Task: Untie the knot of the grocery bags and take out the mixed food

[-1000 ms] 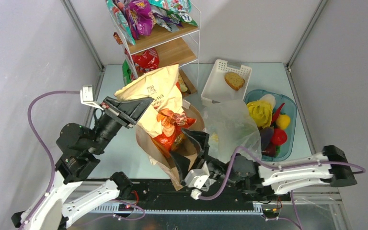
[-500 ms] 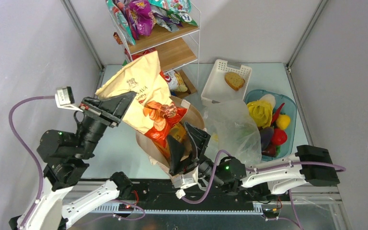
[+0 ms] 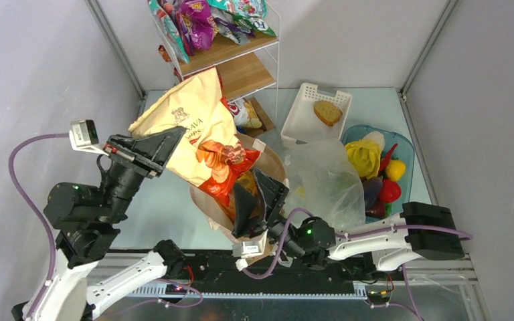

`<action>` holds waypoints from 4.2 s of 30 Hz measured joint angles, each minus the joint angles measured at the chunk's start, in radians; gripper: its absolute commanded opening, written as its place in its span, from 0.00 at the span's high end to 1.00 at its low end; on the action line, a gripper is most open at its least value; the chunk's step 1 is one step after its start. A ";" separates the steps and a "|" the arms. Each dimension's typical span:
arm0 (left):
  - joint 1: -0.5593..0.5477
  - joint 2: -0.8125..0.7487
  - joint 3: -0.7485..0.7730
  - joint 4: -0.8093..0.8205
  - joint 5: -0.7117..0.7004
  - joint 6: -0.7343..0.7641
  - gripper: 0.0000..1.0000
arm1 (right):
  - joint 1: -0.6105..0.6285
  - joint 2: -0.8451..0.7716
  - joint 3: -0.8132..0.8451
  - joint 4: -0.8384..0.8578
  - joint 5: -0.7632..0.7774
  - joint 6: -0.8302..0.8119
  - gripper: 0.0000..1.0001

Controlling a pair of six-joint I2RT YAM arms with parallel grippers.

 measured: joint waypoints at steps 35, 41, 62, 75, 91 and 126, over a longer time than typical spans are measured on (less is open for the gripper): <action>0.188 0.120 -0.129 0.024 0.237 0.015 0.02 | 0.010 0.044 0.110 0.023 0.150 0.109 1.00; 0.331 0.195 -0.130 -0.089 0.325 0.195 0.00 | -0.085 -0.091 0.110 -0.083 0.235 0.326 1.00; 0.354 0.179 -0.223 -0.605 -0.034 0.534 0.04 | -0.691 -0.541 0.116 -0.932 0.071 1.391 1.00; 0.357 0.175 -0.258 -0.705 -0.224 0.548 1.00 | -0.727 -0.550 0.116 -1.293 -0.085 1.754 1.00; 0.428 -0.071 -0.346 -0.679 -0.908 0.594 1.00 | -0.860 -0.205 0.217 -1.280 -0.130 1.859 1.00; 0.597 -0.106 -0.453 -0.466 -0.711 0.688 1.00 | -0.965 0.438 0.518 -0.898 -0.254 2.073 1.00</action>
